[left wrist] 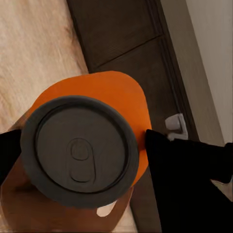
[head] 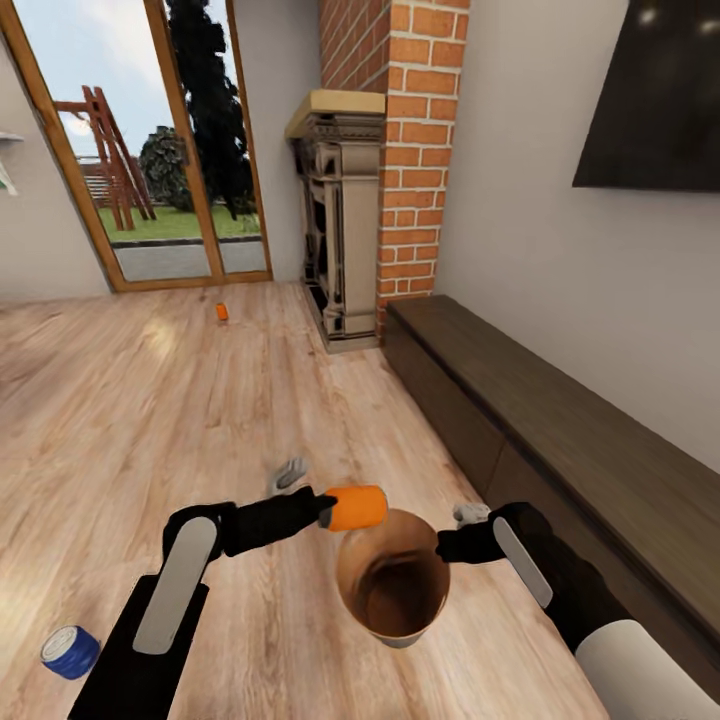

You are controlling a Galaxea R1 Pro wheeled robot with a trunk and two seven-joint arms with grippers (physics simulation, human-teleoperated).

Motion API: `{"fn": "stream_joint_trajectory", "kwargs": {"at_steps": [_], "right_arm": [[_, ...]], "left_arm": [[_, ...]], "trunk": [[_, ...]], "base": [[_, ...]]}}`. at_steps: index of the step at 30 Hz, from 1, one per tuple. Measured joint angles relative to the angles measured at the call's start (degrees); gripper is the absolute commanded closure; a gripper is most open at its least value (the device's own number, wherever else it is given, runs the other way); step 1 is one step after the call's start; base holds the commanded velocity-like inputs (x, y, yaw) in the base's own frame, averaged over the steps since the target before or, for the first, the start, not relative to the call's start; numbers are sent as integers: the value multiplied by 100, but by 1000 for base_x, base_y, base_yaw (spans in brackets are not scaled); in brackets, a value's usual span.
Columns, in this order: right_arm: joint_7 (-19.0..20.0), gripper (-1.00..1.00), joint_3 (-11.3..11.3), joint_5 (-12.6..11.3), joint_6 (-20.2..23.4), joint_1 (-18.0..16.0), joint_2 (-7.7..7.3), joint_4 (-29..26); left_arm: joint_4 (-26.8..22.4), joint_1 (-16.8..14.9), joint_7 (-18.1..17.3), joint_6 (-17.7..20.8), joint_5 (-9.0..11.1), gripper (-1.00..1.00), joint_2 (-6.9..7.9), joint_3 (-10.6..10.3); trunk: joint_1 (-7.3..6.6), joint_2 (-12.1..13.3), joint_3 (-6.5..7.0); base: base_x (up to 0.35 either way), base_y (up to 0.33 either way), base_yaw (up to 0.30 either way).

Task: Put the three can of soda from the living room inside the tash can in the kitchen.

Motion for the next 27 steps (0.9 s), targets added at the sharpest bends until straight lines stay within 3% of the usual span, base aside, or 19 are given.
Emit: {"fn": "stream_joint_trajectory", "kwargs": {"at_steps": [3, 7, 9, 12, 13, 14, 16, 20, 21, 23, 27], "right_arm": [[-6, 100, -10, 93, -2, -4, 0, 21], [2, 100, -18, 10, -1, -4, 0, 25], [5, 100, -18, -14, 0, 2, 1, 20], [14, 100, -25, 4, -1, 7, -3, -28], [16, 100, -27, 7, -1, 9, -1, -40], [17, 100, -25, 10, -1, 10, -1, -42], [15, 100, -11, 25, -1, 17, 0, -47], [10, 100, 7, 44, -1, 21, 5, -50], [11, 100, 19, 40, 2, 21, 7, -50], [10, 100, 47, 41, 9, 23, 9, -85], [17, 100, 56, 104, 18, 32, 12, -51]], "left_arm": [[276, 34, 102, 0, -20, 100, -9, -274], [573, 44, 374, -5, -17, 100, -52, -505], [1225, -9, 590, -18, -73, 100, -196, -649], [1828, -122, 666, -256, -42, 100, -315, -900], [2223, -257, 625, -523, -42, 100, -342, -1117], [2369, -313, 602, -622, -41, 100, -348, -1202], [3000, -571, 447, -1024, -5, 100, -377, -1638], [3357, -695, 334, -1374, -22, 100, -419, -1874], [3407, -711, 316, -1452, -35, -100, -422, -1907], [3547, -727, 298, -1639, -43, -100, -423, -1939], [3753, -766, 243, -1766, 140, -100, -426, -1947]], "trunk": [[-8, 4, 60], [-18, 9, 141], [-17, 10, 137], [-18, 10, 134], [-17, 10, 133], [-18, 10, 133], [-17, 10, 133], [-18, 10, 133], [-18, 10, 133], [-18, 10, 133], [-18, 10, 133]], "base": [[0, 0, 293], [0, 0, 293], [0, 0, 266], [0, 0, 100], [0, 0, 40], [0, 0, 20], [0, 0, 11], [0, 0, 4], [0, 0, 0], [0, 0, 0], [0, 0, 0]]}}
